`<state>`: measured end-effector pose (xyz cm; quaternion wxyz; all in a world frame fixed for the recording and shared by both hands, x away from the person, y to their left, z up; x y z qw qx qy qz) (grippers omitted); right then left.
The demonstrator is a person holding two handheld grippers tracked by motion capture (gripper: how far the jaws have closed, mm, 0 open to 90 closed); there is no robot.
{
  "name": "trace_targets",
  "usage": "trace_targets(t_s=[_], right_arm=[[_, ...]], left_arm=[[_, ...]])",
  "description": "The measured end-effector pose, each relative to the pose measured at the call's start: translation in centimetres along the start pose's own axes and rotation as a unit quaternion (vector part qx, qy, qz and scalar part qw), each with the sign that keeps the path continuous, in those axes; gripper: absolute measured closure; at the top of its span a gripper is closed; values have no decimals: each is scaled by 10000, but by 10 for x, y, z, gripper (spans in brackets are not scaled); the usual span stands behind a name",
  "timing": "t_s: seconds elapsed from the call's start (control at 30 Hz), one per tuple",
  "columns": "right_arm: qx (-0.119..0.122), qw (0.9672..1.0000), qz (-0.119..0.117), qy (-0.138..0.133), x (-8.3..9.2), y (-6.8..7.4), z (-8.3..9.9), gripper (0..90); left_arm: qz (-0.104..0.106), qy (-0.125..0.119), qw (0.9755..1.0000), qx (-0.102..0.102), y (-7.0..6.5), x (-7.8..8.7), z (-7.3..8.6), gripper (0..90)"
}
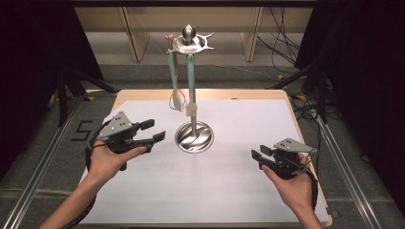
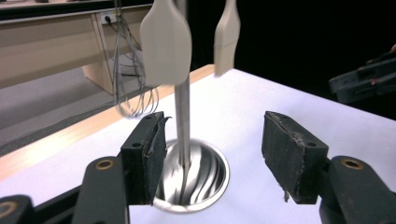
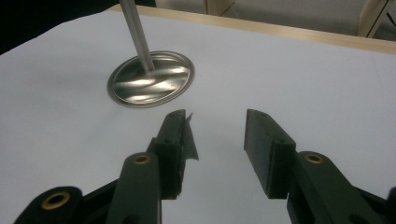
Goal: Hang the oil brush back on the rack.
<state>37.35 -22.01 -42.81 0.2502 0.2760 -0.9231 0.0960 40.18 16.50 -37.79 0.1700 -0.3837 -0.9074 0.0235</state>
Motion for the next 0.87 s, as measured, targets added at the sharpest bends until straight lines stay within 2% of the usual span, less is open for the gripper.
trace_targets(t_s=[0.03, 0.07, 0.2, 0.23, 0.27, 0.37, 0.43, 0.5, 0.57, 0.63, 0.67, 0.7, 0.73, 0.77, 0.8, 0.87], right_arm=[[1, 10000, 2, 0, 0, 0, 0, 595], [0, 10000, 3, -2, 0, 0, 0, 595], [17, 10000, 15, -1, 0, 0, 0, 595], [-43, 10000, -3, 8, 0, 0, 1, 595], [-282, 9996, -27, 38, 0, 4, 1, 595], [-209, 9998, 11, 72, 1, 2, 2, 595], [-207, 9998, 23, 55, 0, 3, 1, 595], [-173, 9998, 12, 46, -1, 3, 2, 595], [-193, 9998, -1, 64, -1, 3, 2, 594], [-187, 9998, -3, 60, -1, 3, 2, 594], [-185, 9998, 1, 58, -1, 3, 2, 594], [-44, 10000, -1, 22, -1, 0, 2, 594], [-95, 9999, -86, -14, -1, 1, 2, 593], [-35, 10000, -17, 14, 0, 0, 3, 593], [-257, 9996, -68, 45, 0, 3, 3, 592], [-256, 9996, -70, 32, 0, 2, 4, 590]], left_arm=[[0, 0, 10000, 0, 0, 0, 0, 395], [-27, -58, 9999, 88, 1, -1, 7, 394], [-111, -6, 9999, 56, 4, 3, 21, 392], [-111, -64, 9998, 140, 5, 2, 24, 391], [-140, -43, 9997, 199, 5, 3, 28, 390], [-172, 40, 9997, 178, 7, 3, 38, 388], [-180, 65, 9995, 238, 7, 3, 44, 387], [-180, 74, 9995, 230, 8, 3, 48, 387], [-164, -2, 9992, 357, 8, 2, 52, 387], [-184, 40, 9993, 320, 9, 3, 53, 387], [-141, -10, 9992, 368, 10, 2, 55, 387], [-196, 19, 9991, 387, 11, 3, 56, 386], [-212, -10, 9988, 432, 11, 3, 57, 385], [-246, -46, 9985, 483, 12, 2, 58, 383], [-209, -69, 9988, 432, 12, 2, 59, 381], [-269, -52, 9985, 472, 12, 2, 61, 379]])
Point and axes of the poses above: each handheld gripper's, and its own axes: x roughly backward along the jaws, z roughly out of its underside, y roughly to its left, the point moved 5 cm from there along -x, roughly forward along the jaws, and after that the axes turned 9 degrees about x, right-handed, at the moved point
